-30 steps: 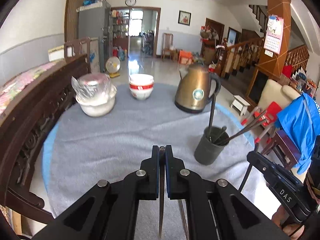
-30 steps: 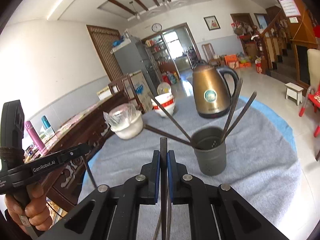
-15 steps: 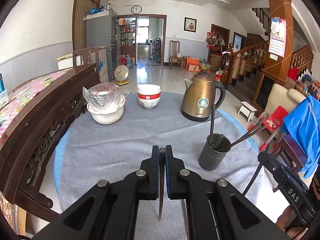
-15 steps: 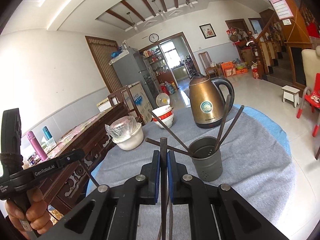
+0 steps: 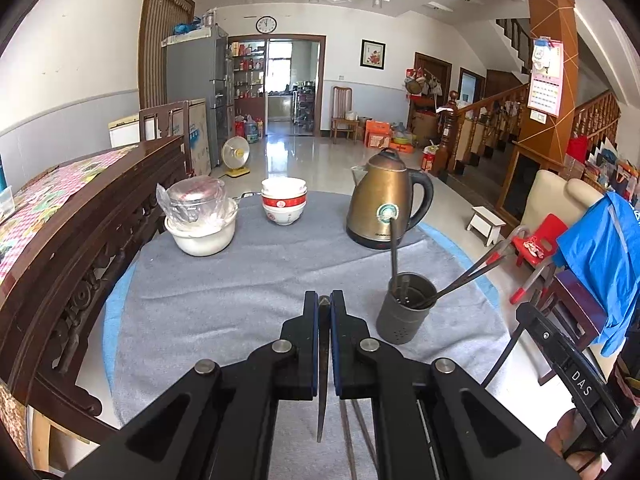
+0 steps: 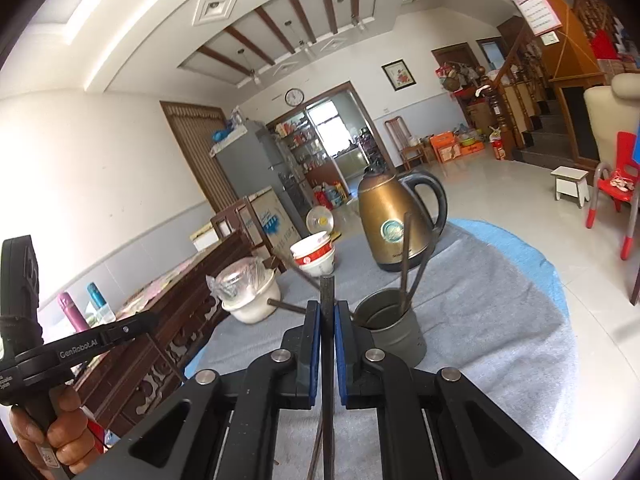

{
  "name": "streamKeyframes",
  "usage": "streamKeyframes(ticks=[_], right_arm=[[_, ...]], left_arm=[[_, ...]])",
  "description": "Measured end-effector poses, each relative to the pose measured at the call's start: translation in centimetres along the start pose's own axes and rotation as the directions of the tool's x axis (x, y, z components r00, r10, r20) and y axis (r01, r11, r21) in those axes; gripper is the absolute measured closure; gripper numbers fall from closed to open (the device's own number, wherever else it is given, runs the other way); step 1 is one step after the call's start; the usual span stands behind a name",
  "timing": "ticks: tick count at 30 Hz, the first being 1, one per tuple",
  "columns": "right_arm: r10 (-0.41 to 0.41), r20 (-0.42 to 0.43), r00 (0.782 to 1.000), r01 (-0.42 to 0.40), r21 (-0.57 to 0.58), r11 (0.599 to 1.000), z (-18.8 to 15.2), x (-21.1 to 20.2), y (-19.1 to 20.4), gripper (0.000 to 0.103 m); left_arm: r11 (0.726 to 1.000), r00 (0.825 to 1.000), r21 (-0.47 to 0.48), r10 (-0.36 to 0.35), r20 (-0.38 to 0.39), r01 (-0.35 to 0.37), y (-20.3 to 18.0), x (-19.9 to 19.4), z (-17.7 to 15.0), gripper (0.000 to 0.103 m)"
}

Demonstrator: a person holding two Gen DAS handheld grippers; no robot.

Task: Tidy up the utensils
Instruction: 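Lift both held sticks and carry them over the grey holder cup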

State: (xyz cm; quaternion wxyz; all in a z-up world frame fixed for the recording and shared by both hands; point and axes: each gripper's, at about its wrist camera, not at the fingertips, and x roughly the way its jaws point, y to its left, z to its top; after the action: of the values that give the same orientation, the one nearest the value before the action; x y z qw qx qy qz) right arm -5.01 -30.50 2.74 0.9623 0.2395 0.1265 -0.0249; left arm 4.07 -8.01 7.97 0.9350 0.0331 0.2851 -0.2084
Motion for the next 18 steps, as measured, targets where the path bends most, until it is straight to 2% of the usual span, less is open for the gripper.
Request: streamKeyframes(ticks=[11, 18], right_arm=[[-0.017, 0.082, 0.996, 0.014, 0.042, 0.999, 1.2, -1.8, -2.0, 0.095], [-0.038, 0.119, 0.992, 0.035, 0.027, 0.999, 2.6, -1.9, -2.4, 0.095]], left_arm=[[0.999, 1.0, 0.027, -0.019, 0.017, 0.019, -2.3, -0.5, 0.9, 0.097], [0.998, 0.999, 0.04, -0.038, 0.024, 0.037, -3.3, -0.4, 2.0, 0.097]])
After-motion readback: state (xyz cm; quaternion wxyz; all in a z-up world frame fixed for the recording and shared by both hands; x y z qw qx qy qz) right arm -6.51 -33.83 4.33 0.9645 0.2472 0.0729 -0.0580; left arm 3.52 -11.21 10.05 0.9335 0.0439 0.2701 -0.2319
